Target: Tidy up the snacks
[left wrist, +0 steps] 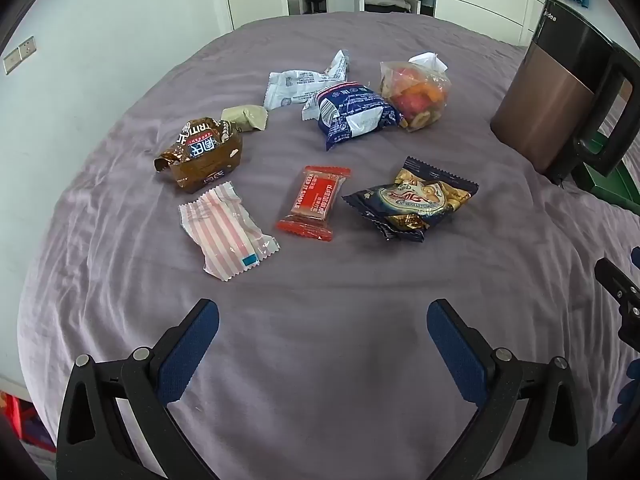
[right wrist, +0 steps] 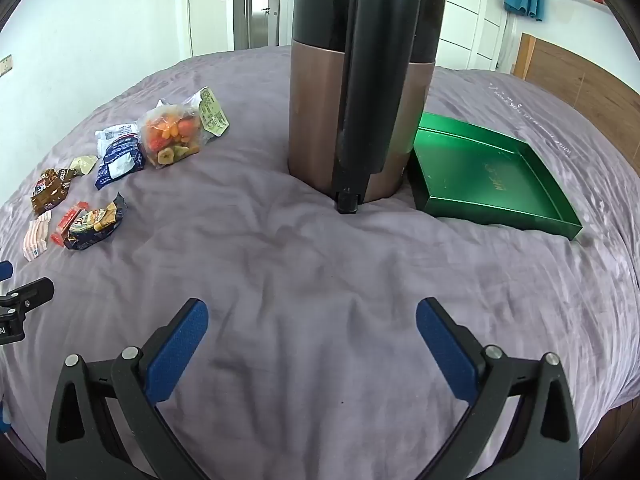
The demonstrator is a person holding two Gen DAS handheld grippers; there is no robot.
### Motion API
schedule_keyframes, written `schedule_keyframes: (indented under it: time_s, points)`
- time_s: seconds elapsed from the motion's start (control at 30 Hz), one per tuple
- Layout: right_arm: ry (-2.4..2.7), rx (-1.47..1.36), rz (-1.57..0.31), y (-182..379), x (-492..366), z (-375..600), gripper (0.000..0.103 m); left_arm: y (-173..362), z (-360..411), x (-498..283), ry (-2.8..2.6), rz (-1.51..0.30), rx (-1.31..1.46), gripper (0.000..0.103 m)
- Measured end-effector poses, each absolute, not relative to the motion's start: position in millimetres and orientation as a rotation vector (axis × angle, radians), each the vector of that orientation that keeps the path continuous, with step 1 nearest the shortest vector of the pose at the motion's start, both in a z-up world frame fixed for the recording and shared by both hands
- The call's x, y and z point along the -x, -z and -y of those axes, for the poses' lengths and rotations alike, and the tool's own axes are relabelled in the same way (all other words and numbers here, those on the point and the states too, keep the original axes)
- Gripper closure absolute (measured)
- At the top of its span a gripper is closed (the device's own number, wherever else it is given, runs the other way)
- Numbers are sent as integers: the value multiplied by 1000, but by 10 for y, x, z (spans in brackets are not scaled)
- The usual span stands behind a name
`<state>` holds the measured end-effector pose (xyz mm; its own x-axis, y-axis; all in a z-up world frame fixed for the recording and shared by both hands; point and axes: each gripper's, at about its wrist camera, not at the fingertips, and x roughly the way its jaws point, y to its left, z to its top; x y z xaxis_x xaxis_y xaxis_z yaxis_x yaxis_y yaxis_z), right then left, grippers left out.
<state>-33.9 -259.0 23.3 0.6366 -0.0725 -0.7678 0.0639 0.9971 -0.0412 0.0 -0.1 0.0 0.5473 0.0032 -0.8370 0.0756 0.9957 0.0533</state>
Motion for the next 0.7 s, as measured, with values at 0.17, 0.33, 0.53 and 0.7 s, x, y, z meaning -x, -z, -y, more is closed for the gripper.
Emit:
schedule_keyframes:
  time_s: [0.17, 0.33, 0.53, 0.7]
  points:
    - [79, 13, -877, -234, 339, 2590, 0, 0, 0, 0, 43, -992, -85, 1]
    - [79, 14, -878, -233, 338, 2590, 0, -6, -2, 4, 42, -992, -80, 1]
    - [81, 14, -875, -237, 341, 2595, 0, 4, 11, -7, 43, -996, -77, 1]
    - [84, 8, -873, -242, 345, 2602, 0, -2, 13, -9, 43, -997, -76, 1]
